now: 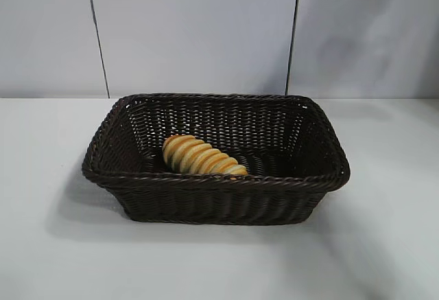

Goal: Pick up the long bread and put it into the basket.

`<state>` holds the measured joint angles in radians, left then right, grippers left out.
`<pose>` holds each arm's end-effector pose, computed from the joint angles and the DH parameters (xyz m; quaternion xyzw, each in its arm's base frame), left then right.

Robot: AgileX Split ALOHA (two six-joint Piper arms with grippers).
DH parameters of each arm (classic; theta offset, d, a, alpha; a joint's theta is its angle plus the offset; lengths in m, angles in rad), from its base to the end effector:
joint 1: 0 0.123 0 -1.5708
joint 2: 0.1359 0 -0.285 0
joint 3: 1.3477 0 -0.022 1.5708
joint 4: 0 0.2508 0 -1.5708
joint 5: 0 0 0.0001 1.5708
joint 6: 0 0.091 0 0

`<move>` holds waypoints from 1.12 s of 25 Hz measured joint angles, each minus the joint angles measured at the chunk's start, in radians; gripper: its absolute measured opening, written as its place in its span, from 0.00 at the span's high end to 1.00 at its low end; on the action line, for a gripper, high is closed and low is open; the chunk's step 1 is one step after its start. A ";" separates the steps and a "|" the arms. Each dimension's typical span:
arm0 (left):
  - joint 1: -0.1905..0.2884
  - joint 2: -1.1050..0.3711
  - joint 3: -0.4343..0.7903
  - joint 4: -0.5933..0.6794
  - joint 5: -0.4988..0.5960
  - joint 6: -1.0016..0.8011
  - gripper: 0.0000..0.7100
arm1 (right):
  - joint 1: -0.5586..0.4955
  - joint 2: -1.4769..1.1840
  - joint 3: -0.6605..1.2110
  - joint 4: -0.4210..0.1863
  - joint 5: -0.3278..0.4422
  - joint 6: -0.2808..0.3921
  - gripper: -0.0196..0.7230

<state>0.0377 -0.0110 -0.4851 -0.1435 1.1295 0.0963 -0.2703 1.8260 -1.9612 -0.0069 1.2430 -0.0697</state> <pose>-0.0079 -0.0121 0.2684 0.0306 0.8689 -0.0386 0.4926 0.3814 -0.1063 0.3856 0.0962 0.9576 -0.0494 0.2671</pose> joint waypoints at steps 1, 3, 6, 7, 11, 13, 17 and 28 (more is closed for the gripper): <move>0.000 0.000 0.000 0.000 0.000 0.000 0.02 | 0.000 -0.021 0.000 0.007 0.000 -0.003 0.04; 0.000 0.000 0.000 0.000 0.000 0.000 0.02 | 0.000 -0.078 0.000 0.007 0.003 -0.005 0.04; 0.000 0.000 0.000 0.000 0.000 0.000 0.02 | 0.000 -0.173 0.000 0.007 0.011 -0.004 0.04; 0.000 0.000 0.000 0.000 0.000 0.000 0.02 | 0.000 -0.204 0.000 0.007 0.014 -0.004 0.04; 0.000 0.000 0.000 0.000 0.000 0.000 0.02 | 0.000 -0.350 0.000 0.015 0.020 -0.002 0.04; 0.000 0.000 0.000 0.000 0.000 0.000 0.02 | 0.000 -0.408 -0.001 0.017 0.021 0.001 0.04; 0.000 0.000 0.000 0.000 0.000 -0.001 0.02 | 0.000 -0.547 0.007 0.019 0.023 0.011 0.04; 0.000 0.000 0.000 0.000 0.000 -0.001 0.02 | 0.000 -0.972 0.423 0.015 0.022 0.031 0.04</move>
<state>0.0377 -0.0110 -0.4851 -0.1435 1.1295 0.0955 -0.2703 0.8536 -1.5384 0.0077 1.2649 -0.0390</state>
